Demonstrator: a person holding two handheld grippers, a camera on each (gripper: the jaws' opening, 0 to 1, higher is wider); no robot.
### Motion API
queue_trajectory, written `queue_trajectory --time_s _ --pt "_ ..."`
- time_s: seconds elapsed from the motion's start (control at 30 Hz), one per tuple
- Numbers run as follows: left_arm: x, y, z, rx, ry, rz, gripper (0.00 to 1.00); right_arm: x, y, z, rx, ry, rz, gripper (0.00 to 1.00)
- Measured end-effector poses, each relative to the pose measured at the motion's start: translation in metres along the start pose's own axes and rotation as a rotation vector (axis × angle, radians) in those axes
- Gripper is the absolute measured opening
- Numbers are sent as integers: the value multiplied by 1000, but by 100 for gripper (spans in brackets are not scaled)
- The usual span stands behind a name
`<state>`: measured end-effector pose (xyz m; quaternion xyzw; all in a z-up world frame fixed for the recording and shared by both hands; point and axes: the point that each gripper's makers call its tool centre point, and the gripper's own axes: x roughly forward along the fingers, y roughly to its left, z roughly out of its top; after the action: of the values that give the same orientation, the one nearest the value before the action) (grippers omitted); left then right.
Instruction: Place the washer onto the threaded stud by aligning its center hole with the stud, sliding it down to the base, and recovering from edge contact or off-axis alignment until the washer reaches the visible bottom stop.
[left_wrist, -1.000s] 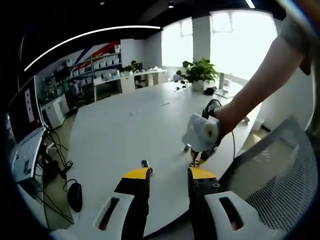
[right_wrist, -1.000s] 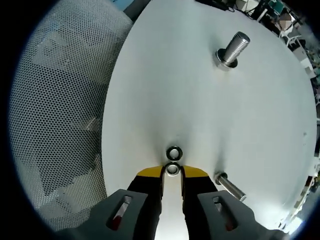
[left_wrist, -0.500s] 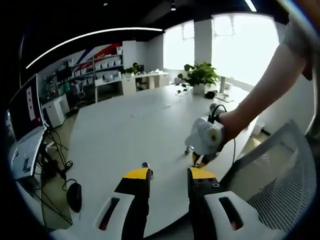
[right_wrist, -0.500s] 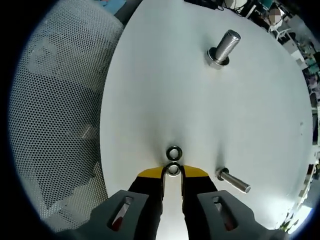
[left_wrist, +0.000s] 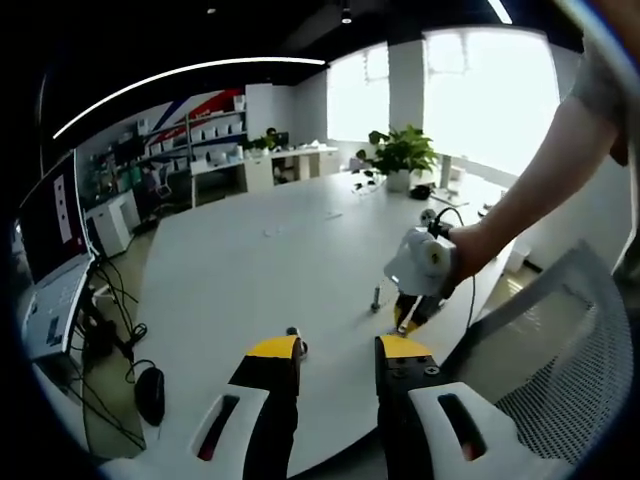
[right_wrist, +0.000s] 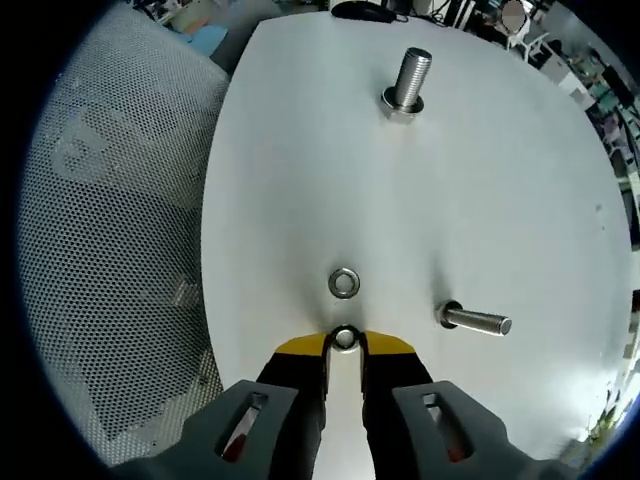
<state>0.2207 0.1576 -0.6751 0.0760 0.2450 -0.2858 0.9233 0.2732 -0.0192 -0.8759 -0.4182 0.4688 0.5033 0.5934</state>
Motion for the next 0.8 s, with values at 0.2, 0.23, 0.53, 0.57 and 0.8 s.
queue_trajectory --time_s 0.2,0.23,0.53,0.57,0.8 --pt "0 -2 -1 10 7 -2 28 -10 -5 -3 68 -46 -5 13" --pt "0 -1 -1 10 7 -2 28 -11 -6 -4 77 -49 -6 13" --pt "-1 -1 2 8 -4 -1 28 -36 -28 -17 256 -141 -30 13" --pt "0 -1 1 9 -3 -2 28 -38 -29 -16 272 -149 -28 13" --pt "-1 -2 1 15 -2 -4 28 -46 -35 -12 275 -171 -49 13"
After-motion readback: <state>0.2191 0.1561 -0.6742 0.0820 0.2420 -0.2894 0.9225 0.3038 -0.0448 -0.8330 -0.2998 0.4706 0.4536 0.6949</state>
